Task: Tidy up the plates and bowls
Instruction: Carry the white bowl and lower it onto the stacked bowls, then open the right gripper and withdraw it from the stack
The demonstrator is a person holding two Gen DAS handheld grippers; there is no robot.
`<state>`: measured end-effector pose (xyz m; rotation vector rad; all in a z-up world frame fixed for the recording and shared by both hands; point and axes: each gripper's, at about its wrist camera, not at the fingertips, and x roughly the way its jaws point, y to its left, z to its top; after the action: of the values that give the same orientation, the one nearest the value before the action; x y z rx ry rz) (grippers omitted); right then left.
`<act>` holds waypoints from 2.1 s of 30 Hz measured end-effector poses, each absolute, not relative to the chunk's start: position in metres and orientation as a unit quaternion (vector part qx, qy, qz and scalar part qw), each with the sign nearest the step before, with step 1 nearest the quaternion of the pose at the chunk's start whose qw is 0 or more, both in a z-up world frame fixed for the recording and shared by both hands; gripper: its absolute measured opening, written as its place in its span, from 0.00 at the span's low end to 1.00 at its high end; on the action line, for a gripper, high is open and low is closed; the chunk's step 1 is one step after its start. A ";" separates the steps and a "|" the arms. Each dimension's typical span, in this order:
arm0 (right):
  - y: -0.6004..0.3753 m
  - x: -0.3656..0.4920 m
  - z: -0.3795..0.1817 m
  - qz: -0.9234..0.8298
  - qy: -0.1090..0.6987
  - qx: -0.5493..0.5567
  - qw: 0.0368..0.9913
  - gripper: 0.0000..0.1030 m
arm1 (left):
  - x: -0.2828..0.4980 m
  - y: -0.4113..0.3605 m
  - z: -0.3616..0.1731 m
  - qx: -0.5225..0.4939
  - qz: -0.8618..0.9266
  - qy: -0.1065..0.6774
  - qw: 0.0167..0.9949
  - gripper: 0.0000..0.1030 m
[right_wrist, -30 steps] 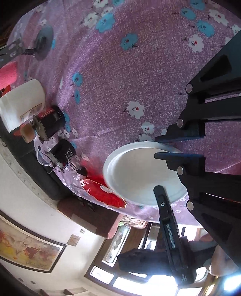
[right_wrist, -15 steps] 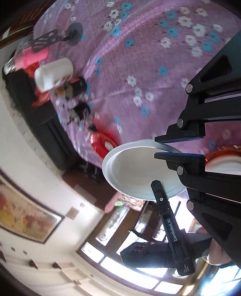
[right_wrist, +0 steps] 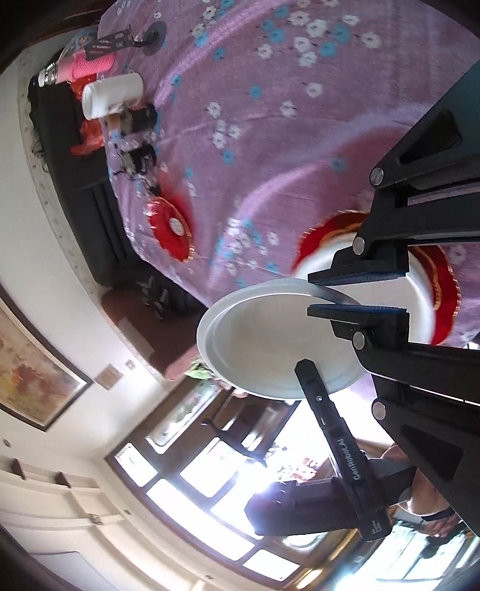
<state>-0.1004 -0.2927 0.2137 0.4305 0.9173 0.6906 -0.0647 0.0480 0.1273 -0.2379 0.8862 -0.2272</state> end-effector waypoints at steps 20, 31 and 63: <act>-0.275 -0.115 0.185 0.313 0.456 0.152 0.819 0.11 | -0.088 0.051 0.088 -0.095 -0.080 0.421 0.898 0.15; -0.277 -0.113 0.183 0.305 0.453 0.149 0.824 0.11 | -0.092 0.052 0.088 -0.086 -0.070 0.417 0.902 0.15; -0.271 -0.125 0.191 0.304 0.438 0.129 0.836 0.12 | -0.118 0.057 0.101 -0.090 -0.057 0.376 0.920 0.39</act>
<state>-0.1251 -0.2712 0.1914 0.2729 0.9266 0.6428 -0.1177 0.0569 0.1014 -0.1848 0.7737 -0.1169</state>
